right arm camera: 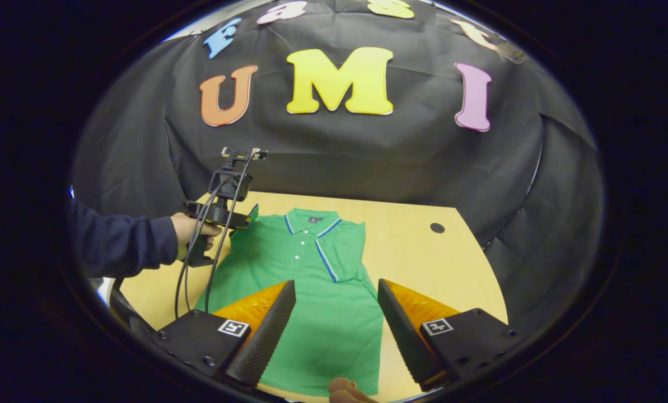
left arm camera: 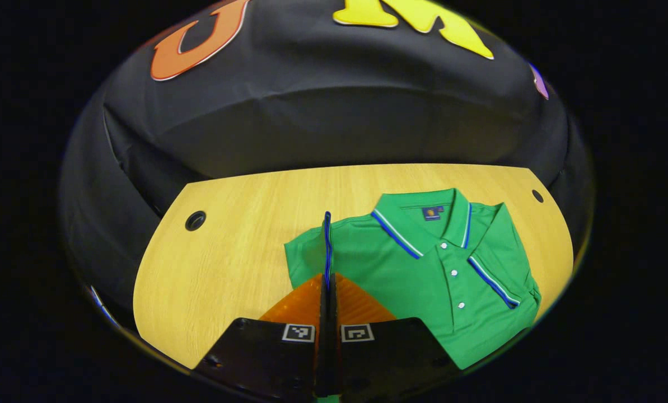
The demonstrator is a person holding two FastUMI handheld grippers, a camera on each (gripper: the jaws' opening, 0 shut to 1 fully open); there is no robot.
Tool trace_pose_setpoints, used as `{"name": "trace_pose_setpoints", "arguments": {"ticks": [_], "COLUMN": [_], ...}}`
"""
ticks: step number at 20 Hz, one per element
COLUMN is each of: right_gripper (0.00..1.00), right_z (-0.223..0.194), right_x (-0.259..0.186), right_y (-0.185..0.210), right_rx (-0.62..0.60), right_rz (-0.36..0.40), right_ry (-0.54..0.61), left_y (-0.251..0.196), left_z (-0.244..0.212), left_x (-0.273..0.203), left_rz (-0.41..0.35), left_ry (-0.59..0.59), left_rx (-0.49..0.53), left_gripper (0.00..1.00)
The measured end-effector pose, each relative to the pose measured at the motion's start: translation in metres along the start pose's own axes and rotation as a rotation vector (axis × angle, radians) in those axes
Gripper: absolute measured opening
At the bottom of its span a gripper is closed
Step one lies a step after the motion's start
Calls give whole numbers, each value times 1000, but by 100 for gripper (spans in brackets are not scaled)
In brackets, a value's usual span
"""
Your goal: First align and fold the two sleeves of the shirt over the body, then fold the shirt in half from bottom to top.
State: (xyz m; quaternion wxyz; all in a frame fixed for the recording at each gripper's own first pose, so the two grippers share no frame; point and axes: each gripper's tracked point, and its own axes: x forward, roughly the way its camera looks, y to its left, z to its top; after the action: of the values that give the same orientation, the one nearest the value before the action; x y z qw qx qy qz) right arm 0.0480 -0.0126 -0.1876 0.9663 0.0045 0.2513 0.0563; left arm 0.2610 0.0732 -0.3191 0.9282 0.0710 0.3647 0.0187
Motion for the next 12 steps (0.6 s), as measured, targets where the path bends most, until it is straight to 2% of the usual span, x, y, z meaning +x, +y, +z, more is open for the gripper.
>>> {"name": "trace_pose_setpoints", "arguments": {"ticks": [6, 8, 9, 12], "right_gripper": [94, 96, 94, 96], "right_z": [-19, -26, -29, -39], "right_x": [-9, -10, -10, -10], "right_y": [-21, -26, -26, -29], "right_rx": [55, 73, 86, 100], "right_rz": [-35, -44, -41, -43], "right_ry": [18, 24, 28, 43], "left_y": [-57, -68, -70, -89], "left_z": [-10, -17, -19, -29], "left_x": [3, 3, 4, 4], "left_rz": [-46, -53, -44, -101], "left_ry": [3, 13, 14, 42], "left_rx": [119, 126, 129, 135], "left_gripper": [4, 3, 3, 6]}}
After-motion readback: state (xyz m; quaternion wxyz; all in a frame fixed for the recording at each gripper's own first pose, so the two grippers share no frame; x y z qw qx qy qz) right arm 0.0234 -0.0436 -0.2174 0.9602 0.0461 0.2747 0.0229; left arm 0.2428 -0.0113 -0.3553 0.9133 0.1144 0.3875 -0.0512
